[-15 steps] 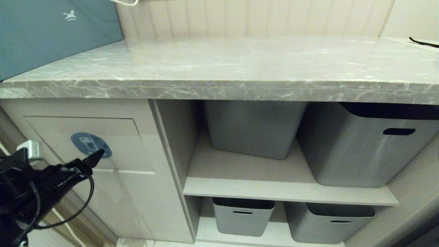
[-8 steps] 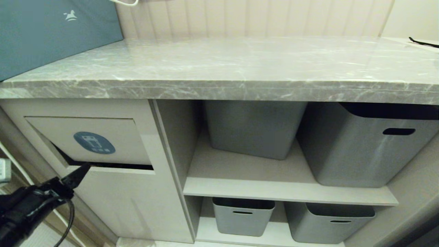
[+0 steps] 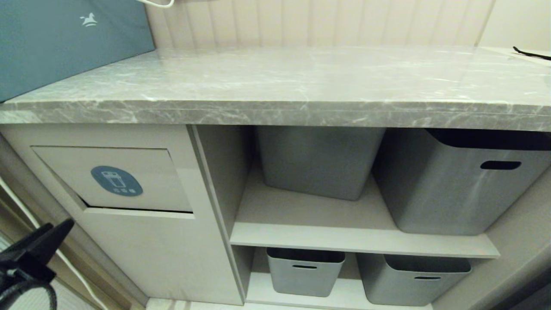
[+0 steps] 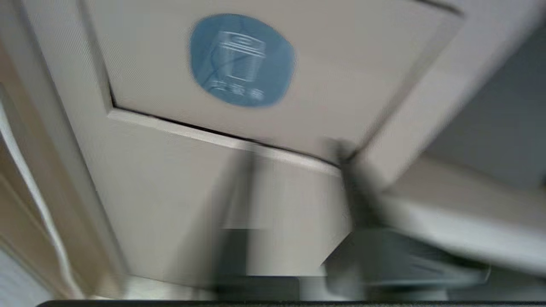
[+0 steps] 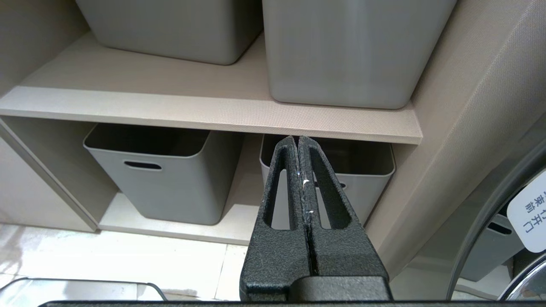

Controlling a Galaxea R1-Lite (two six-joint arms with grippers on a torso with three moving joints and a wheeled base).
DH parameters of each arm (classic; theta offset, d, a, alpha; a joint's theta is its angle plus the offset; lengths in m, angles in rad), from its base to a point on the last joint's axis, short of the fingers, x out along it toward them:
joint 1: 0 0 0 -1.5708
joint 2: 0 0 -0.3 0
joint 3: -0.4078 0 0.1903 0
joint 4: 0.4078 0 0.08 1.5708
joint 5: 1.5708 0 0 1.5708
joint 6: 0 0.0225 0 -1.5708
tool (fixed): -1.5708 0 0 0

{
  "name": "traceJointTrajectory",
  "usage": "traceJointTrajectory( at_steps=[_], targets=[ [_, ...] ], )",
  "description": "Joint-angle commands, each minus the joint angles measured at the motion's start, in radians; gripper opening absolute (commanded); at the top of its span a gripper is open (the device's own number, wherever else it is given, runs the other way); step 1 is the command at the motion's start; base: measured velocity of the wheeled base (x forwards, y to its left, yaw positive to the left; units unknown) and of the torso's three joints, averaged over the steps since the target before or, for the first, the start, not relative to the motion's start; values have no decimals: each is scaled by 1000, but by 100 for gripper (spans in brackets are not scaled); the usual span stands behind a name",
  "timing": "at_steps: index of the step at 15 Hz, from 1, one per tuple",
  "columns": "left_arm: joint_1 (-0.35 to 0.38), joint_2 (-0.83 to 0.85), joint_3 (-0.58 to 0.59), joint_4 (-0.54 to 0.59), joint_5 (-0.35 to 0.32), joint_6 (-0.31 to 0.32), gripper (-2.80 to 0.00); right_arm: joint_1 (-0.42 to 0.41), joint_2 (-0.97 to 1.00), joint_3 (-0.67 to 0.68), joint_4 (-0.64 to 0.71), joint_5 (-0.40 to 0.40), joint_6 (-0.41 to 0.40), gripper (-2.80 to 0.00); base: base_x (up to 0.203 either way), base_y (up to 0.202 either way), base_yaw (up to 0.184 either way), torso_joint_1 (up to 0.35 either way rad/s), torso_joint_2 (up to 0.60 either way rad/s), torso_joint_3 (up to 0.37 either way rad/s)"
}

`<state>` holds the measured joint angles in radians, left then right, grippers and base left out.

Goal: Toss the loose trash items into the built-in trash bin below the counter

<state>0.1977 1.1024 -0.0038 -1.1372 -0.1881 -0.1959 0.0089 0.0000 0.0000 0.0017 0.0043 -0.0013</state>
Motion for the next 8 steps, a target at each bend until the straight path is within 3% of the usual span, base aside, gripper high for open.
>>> traceJointTrajectory(
  at_steps=[1, 5, 8],
  targets=[
    [-35, -179, 1, 111, -35, 83, -280, 0, -2, 0, 0, 0, 0, -280, 0, 0, 0, 0, 0, 0],
    [-69, -563, 0, 542, -75, 201, -280, 0, -2, 0, 0, 0, 0, -280, 0, 0, 0, 0, 0, 0],
    [-76, -818, 2, 811, -60, 271, -280, 0, -2, 0, 0, 0, -3, -280, 0, 0, 0, 0, 0, 0]
  ],
)
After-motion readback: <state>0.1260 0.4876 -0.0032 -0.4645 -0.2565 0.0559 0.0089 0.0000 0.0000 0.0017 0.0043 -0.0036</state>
